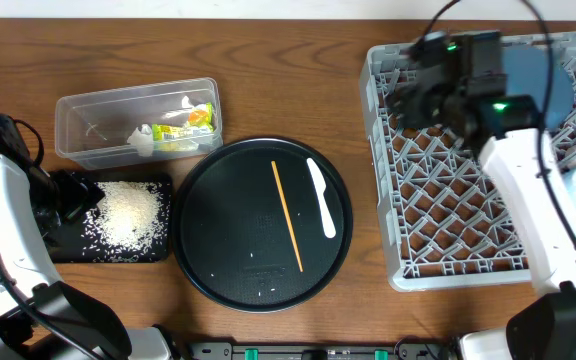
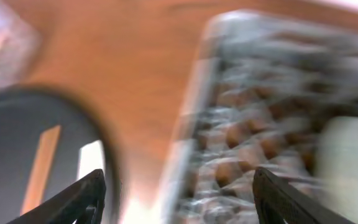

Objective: Sort waste into correct bins and load items into the dishwasher rack
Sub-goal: 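Release the mint-green cup and lift the right gripper from the rack, then reach the right gripper to the wooden chopstick on the round tray and grasp it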

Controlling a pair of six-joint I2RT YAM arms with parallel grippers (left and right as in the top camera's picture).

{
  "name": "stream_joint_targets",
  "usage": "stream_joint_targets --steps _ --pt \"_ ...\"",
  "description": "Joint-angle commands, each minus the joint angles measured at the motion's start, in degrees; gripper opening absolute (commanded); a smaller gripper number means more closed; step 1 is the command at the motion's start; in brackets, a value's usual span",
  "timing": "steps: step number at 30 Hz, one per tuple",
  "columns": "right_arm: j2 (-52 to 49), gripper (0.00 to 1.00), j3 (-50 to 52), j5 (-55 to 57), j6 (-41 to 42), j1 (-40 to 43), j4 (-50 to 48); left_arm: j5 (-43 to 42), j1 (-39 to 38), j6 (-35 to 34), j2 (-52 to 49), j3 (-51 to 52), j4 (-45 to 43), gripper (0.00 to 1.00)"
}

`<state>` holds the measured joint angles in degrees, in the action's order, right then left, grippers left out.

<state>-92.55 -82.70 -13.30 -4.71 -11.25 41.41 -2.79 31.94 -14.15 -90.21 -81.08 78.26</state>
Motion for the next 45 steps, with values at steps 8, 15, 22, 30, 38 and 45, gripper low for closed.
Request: stream_joint_targets --steps 8,15,22,30,38,45 --pt "-4.0 0.73 -0.4 -3.4 2.2 -19.7 8.1 0.2 0.1 -1.7 0.2 -0.4 0.3 0.88" --pt "-11.1 0.69 -0.4 -0.8 10.3 -28.9 9.2 0.2 0.1 -2.5 0.2 -0.4 0.3 0.88" --pt "-18.2 0.64 -0.4 7.6 17.0 -33.7 9.5 0.2 0.1 -2.7 0.2 -0.4 0.4 0.88" --pt "-24.0 0.52 -0.4 10.3 20.2 -35.4 11.8 -1.1 0.1 -2.7 0.2 -0.4 0.4 0.88" --pt "-25.6 0.48 -0.4 12.9 21.5 -37.1 11.3 -1.2 0.1 -2.7 0.2 -0.4 0.3 0.88" --pt "-25.6 0.47 -0.4 15.2 22.1 -38.0 9.7 -1.2 0.1 -2.7 0.2 -0.4 0.4 0.88"
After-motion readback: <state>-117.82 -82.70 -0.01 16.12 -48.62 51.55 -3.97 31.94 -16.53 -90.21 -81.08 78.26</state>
